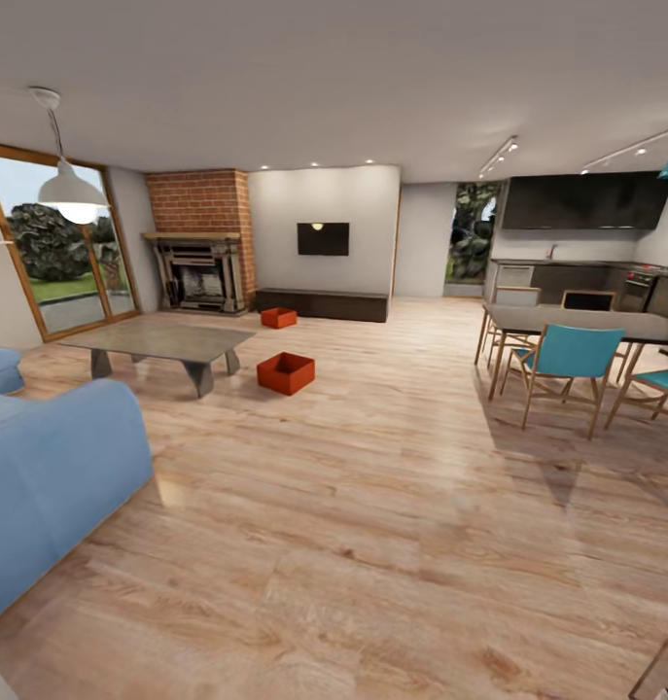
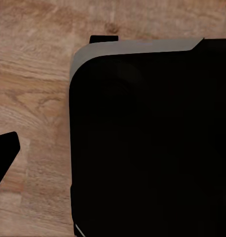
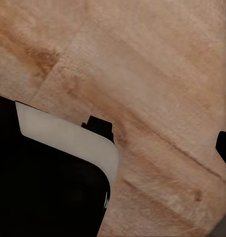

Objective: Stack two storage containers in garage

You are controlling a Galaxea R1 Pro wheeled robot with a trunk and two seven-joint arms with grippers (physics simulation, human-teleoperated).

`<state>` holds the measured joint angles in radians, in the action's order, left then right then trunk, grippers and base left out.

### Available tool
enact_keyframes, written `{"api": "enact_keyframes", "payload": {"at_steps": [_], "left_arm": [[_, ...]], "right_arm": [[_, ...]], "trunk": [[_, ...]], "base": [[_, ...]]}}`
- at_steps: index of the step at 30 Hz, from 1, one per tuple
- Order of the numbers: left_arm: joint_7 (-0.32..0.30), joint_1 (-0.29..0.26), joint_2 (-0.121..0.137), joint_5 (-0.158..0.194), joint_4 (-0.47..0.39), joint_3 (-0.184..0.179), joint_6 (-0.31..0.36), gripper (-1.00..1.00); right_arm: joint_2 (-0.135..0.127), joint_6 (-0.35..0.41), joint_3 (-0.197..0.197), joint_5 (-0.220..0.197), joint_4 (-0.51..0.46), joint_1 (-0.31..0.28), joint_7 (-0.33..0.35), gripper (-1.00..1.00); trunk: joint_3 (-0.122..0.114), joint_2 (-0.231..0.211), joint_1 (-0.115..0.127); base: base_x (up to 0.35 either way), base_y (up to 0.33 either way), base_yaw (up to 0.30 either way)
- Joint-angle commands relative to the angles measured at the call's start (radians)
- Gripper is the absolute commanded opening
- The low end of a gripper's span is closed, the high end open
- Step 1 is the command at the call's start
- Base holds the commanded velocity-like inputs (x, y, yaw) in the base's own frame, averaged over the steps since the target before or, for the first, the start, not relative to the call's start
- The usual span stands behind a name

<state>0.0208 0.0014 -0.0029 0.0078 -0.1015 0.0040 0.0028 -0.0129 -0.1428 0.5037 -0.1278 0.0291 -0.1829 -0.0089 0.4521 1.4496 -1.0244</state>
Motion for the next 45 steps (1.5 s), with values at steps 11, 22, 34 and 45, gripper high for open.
{"api": "enact_keyframes", "payload": {"at_steps": [11,22,34,45], "left_arm": [[0.002,0.0,0.0,0.001,-0.001,0.0,0.0,1.0],[0.002,0.0,0.0,0.001,-0.001,0.001,0.0,1.0],[0.002,0.0,0.0,0.0,-0.001,0.001,0.0,1.0],[0.002,0.0,0.0,0.001,-0.001,0.001,0.0,1.0]], "right_arm": [[0.001,-0.006,0.009,-0.01,0.003,-0.001,0.0,1.0],[0.001,-0.006,0.009,-0.01,0.003,-0.001,0.0,1.0],[0.001,-0.006,0.009,-0.009,0.003,-0.001,0.0,1.0],[0.001,-0.006,0.009,-0.009,0.003,-0.001,0.0,1.0]], "trunk": [[0.001,0.0,-0.001],[0.001,0.0,-0.001],[0.001,0.0,-0.001],[0.001,0.0,-0.001]], "base": [[0.323,0.0,-0.109],[0.323,0.0,-0.001],[0.323,0.0,0.0],[0.323,0.0,0.0]]}}
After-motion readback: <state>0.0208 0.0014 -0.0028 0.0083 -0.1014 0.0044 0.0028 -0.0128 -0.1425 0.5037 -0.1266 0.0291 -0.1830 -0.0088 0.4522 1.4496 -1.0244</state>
